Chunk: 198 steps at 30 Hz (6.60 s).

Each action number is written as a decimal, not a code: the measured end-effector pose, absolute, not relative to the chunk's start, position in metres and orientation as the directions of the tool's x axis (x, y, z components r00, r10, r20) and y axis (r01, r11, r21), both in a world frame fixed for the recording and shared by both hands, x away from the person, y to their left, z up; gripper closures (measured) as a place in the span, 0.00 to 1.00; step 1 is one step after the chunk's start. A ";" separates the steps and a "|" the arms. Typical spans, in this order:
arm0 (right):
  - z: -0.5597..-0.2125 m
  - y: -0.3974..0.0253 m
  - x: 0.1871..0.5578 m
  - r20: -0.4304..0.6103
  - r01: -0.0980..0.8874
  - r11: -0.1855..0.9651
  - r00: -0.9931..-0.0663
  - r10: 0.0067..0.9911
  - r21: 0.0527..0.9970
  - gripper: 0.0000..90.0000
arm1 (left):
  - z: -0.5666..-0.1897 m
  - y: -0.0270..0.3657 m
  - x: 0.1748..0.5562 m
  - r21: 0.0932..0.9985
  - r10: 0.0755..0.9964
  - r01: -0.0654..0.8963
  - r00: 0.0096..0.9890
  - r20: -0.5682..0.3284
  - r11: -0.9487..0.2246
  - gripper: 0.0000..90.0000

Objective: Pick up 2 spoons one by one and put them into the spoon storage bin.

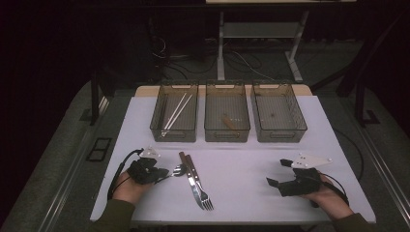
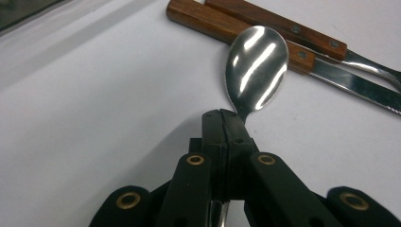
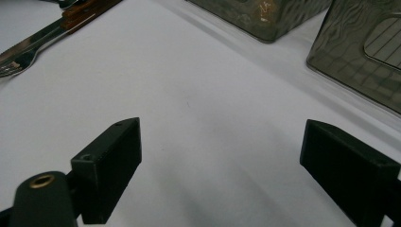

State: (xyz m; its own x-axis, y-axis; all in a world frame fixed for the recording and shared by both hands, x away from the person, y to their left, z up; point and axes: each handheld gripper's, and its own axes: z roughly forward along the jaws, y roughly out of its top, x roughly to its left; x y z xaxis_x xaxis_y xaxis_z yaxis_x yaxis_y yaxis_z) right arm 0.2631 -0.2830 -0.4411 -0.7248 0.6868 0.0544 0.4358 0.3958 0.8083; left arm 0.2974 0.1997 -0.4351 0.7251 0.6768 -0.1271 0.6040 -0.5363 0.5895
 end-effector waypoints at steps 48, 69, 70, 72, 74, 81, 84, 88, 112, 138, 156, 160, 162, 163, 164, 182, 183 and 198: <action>-0.442 -0.281 0.264 0.031 0.429 0.419 -0.727 0.686 0.801 0.15 | -0.442 0.167 0.306 0.672 0.552 0.454 0.830 -0.079 -0.586 0.74; -0.441 -0.280 0.263 0.029 0.421 0.422 -0.735 0.677 0.803 0.15 | -0.432 0.173 0.297 0.681 0.514 0.424 0.854 -0.080 -0.598 0.95; -0.441 -0.280 0.263 0.029 0.421 0.422 -0.735 0.677 0.803 0.15 | -0.432 0.173 0.297 0.681 0.512 0.424 0.855 -0.083 -0.597 0.95; -0.441 -0.281 0.263 0.030 0.422 0.421 -0.734 0.678 0.803 0.15 | -0.433 0.173 0.297 0.679 0.507 0.421 0.858 -0.083 -0.601 0.95; -0.441 -0.280 0.263 0.030 0.422 0.421 -0.734 0.678 0.803 0.15 | -0.433 0.173 0.297 0.679 0.503 0.420 0.860 -0.086 -0.602 0.95; -0.442 -0.280 0.263 0.029 0.420 0.424 -0.737 0.676 0.802 0.15 | -0.432 0.175 0.297 0.681 0.485 0.429 0.866 -0.123 -0.594 0.98; -0.441 -0.280 0.262 0.030 0.421 0.422 -0.736 0.677 0.803 0.15 | -0.432 0.175 0.298 0.679 0.485 0.439 0.863 -0.137 -0.588 0.98; -0.441 -0.280 0.262 0.030 0.420 0.422 -0.736 0.676 0.804 0.15 | -0.429 0.178 0.299 0.680 0.502 0.458 0.852 -0.150 -0.573 0.98; -0.447 -0.277 0.263 0.070 0.436 0.393 -0.736 0.673 0.810 0.15 | -0.392 0.164 0.323 0.750 0.546 0.440 0.828 -0.126 -0.494 0.98; -0.446 -0.282 0.260 0.076 0.441 0.383 -0.730 0.679 0.812 0.15 | -0.339 0.104 0.392 0.803 0.515 0.368 0.852 -0.089 -0.469 0.98; -0.443 -0.285 0.260 0.081 0.441 0.365 -0.721 0.688 0.820 0.15 | -0.310 0.046 0.459 0.811 0.547 0.329 0.837 -0.013 -0.483 0.98; -0.443 -0.285 0.261 0.086 0.442 0.360 -0.721 0.688 0.821 0.15 | -0.308 0.037 0.473 0.822 0.561 0.327 0.828 -0.011 -0.466 0.98; -0.443 -0.285 0.260 0.087 0.441 0.356 -0.719 0.690 0.824 0.15 | -0.309 0.031 0.479 0.827 0.565 0.321 0.825 -0.005 -0.462 0.98; -0.443 -0.286 0.260 0.088 0.442 0.353 -0.717 0.692 0.825 0.15 | -0.309 0.028 0.482 0.828 0.565 0.316 0.825 0.002 -0.463 0.98; -0.442 -0.286 0.261 0.087 0.441 0.351 -0.716 0.693 0.826 0.15 | -0.309 0.026 0.485 0.830 0.567 0.315 0.824 0.002 -0.461 0.98; -0.440 -0.290 0.260 0.095 0.435 0.331 -0.712 0.696 0.838 0.15 | -0.345 -0.012 0.520 0.805 0.632 0.385 0.775 -0.016 -0.451 0.94; -0.440 -0.290 0.260 0.095 0.434 0.331 -0.713 0.695 0.838 0.15 | -0.346 -0.013 0.519 0.804 0.639 0.377 0.769 0.005 -0.460 0.82; -0.441 -0.289 0.261 0.088 0.434 0.342 -0.715 0.694 0.833 0.15 | -0.341 0.014 0.471 0.832 0.598 0.364 0.800 -0.049 -0.418 0.46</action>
